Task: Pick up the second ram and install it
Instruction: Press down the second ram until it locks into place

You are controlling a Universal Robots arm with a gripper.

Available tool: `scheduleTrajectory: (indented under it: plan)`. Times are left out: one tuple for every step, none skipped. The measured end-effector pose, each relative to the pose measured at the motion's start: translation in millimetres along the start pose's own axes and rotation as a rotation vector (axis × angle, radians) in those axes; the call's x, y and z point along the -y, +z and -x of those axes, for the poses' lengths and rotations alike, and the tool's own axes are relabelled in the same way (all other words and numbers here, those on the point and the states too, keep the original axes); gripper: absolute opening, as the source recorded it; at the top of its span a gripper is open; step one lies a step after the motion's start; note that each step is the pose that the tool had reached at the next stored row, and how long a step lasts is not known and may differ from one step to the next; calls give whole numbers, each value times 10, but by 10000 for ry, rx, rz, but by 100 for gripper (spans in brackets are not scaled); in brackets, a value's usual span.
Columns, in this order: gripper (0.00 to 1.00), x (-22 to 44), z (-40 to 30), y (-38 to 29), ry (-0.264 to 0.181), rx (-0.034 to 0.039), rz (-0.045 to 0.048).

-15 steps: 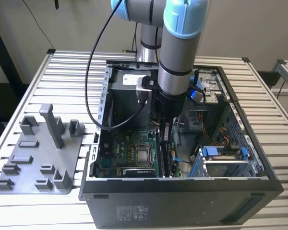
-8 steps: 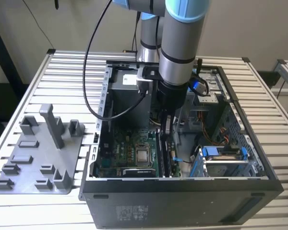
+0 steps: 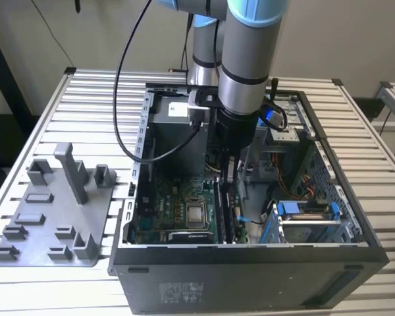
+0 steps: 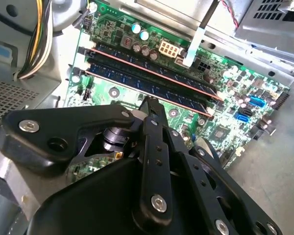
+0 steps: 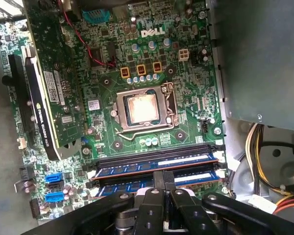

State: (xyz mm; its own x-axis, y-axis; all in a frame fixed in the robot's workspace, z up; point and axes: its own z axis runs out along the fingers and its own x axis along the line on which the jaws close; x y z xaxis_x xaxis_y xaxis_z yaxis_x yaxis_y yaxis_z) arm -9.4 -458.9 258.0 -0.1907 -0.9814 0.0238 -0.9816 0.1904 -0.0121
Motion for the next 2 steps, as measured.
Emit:
scheduleTrajectory:
  plan:
    - [11,0,0,0,0,-1,0]
    - [11,0,0,-1,0,-1,0]
